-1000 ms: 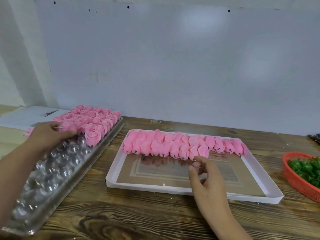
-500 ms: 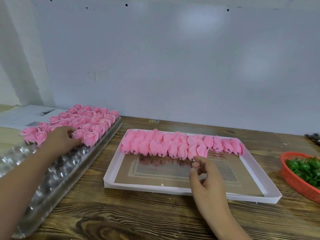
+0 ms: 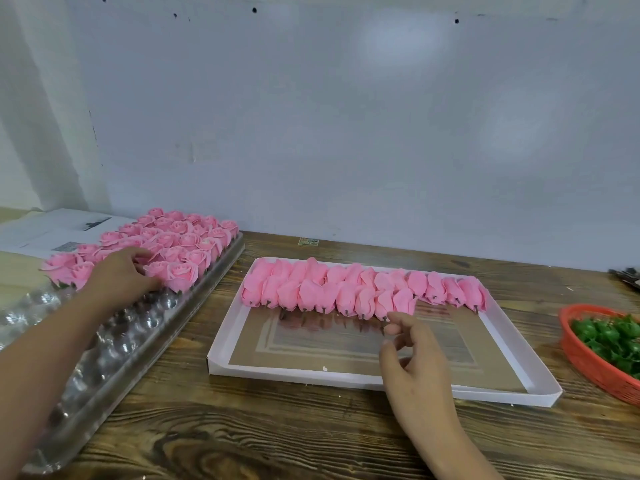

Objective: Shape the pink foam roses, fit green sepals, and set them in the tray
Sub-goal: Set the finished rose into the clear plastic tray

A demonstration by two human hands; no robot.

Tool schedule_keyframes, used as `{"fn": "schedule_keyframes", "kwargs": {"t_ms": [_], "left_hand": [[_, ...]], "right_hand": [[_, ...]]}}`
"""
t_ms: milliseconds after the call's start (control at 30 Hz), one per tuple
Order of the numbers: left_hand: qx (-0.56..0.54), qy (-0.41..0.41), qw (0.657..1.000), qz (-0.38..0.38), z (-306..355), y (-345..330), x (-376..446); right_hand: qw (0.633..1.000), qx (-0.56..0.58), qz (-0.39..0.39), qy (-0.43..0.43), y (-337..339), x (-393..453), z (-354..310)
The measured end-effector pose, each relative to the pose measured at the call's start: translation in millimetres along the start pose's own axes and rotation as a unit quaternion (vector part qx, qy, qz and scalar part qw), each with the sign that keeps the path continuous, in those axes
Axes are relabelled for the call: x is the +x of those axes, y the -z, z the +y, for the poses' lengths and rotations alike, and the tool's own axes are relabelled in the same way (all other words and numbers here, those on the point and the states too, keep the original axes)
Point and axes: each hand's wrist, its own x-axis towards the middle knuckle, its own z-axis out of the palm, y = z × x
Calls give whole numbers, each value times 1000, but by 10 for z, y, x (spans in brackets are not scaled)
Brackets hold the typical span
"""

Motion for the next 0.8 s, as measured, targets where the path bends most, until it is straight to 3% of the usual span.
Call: {"fn": "schedule_keyframes", "kwargs": {"t_ms": [467, 800], "left_hand": [[49, -1, 999, -24, 15, 13, 71], [6, 37, 998, -42, 26, 33, -2]], "right_hand": [[1000, -5, 2, 6, 11, -10, -30], [1000, -9, 0, -9, 12, -1, -5]]}}
